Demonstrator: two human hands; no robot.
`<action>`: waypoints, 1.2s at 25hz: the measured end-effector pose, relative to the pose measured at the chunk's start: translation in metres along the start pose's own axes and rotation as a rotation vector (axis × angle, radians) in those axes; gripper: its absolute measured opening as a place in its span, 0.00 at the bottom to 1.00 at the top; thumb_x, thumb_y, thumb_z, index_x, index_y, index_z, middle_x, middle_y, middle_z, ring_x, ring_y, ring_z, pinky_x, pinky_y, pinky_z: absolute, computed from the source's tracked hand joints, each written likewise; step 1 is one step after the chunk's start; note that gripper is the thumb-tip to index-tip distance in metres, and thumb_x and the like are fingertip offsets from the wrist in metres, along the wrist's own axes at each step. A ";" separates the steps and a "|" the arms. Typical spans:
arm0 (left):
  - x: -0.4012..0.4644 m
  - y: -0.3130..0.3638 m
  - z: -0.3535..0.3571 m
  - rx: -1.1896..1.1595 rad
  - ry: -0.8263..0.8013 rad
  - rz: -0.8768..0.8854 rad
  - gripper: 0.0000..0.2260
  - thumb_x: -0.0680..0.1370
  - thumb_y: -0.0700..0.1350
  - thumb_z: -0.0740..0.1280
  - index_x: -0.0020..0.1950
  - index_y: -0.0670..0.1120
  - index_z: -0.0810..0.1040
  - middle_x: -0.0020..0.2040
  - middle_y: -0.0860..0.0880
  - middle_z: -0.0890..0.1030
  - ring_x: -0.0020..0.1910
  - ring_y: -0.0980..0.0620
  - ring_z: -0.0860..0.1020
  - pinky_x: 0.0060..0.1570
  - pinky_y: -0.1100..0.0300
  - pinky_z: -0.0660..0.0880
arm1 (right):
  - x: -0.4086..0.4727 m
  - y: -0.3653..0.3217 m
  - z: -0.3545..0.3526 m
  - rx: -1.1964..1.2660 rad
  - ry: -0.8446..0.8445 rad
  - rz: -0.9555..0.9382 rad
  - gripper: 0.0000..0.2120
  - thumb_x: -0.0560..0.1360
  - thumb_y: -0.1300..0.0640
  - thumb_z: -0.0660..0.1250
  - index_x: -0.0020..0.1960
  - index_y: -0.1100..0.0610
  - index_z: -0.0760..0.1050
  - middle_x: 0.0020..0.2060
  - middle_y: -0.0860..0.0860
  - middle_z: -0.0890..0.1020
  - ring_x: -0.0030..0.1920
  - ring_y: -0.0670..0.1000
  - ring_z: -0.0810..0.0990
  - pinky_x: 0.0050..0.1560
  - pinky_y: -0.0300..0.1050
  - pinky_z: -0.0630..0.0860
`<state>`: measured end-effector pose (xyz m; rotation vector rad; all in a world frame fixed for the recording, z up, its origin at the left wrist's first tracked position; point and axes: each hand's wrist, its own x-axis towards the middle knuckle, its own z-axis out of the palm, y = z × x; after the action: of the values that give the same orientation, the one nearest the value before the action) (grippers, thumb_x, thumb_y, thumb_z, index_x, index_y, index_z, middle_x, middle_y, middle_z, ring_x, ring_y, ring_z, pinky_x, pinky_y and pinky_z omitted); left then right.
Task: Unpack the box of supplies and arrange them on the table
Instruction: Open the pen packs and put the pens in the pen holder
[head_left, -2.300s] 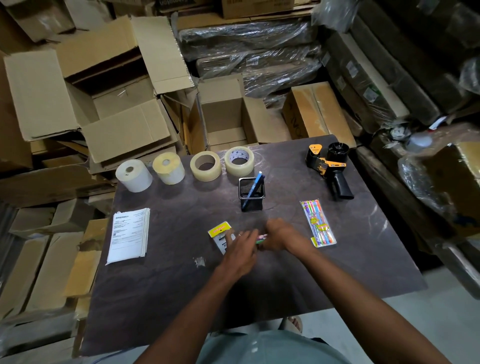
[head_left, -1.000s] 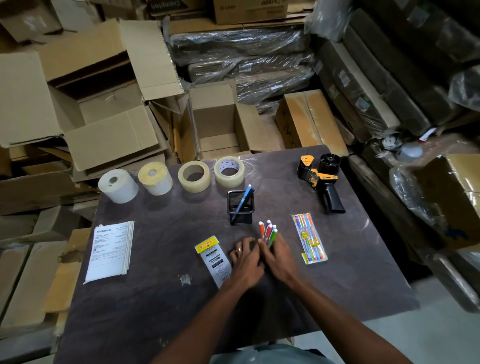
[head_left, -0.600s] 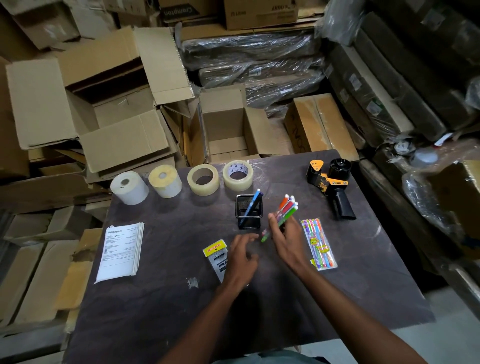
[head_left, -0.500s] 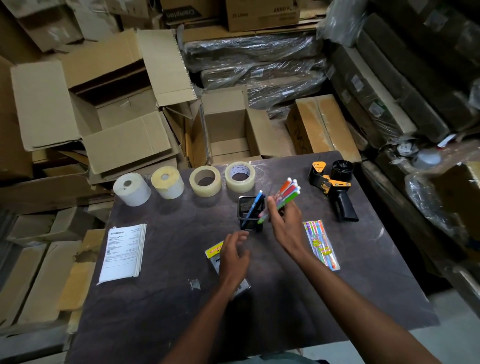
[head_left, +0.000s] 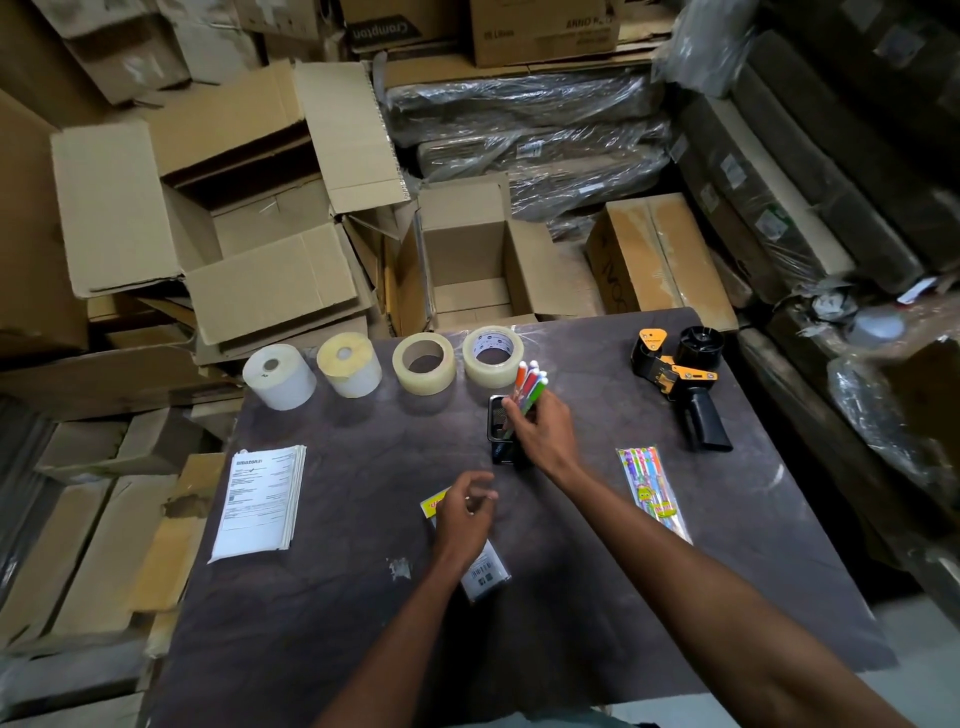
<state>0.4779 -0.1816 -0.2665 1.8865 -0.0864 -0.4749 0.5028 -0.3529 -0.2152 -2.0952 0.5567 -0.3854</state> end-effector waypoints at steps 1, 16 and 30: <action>0.001 -0.001 0.001 -0.012 0.001 -0.008 0.14 0.77 0.36 0.69 0.51 0.56 0.79 0.44 0.49 0.85 0.43 0.49 0.84 0.44 0.53 0.80 | 0.001 0.001 0.002 -0.024 -0.006 0.023 0.10 0.77 0.47 0.69 0.43 0.53 0.76 0.39 0.51 0.81 0.37 0.48 0.77 0.37 0.43 0.71; -0.004 -0.002 0.011 -0.047 -0.053 -0.036 0.09 0.78 0.36 0.68 0.52 0.49 0.79 0.45 0.48 0.85 0.39 0.54 0.84 0.40 0.63 0.77 | -0.016 0.024 -0.023 0.084 0.179 0.126 0.14 0.80 0.41 0.62 0.52 0.50 0.79 0.47 0.48 0.80 0.48 0.46 0.77 0.47 0.43 0.75; -0.025 -0.005 0.033 -0.014 -0.139 -0.041 0.10 0.77 0.34 0.68 0.48 0.50 0.80 0.43 0.46 0.84 0.37 0.55 0.82 0.38 0.66 0.75 | -0.104 0.129 -0.054 -0.079 0.128 0.414 0.03 0.72 0.58 0.70 0.45 0.53 0.81 0.38 0.48 0.84 0.43 0.51 0.83 0.47 0.45 0.78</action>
<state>0.4417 -0.2016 -0.2736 1.8427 -0.1357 -0.6332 0.3582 -0.3997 -0.3006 -1.9734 1.0729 -0.2603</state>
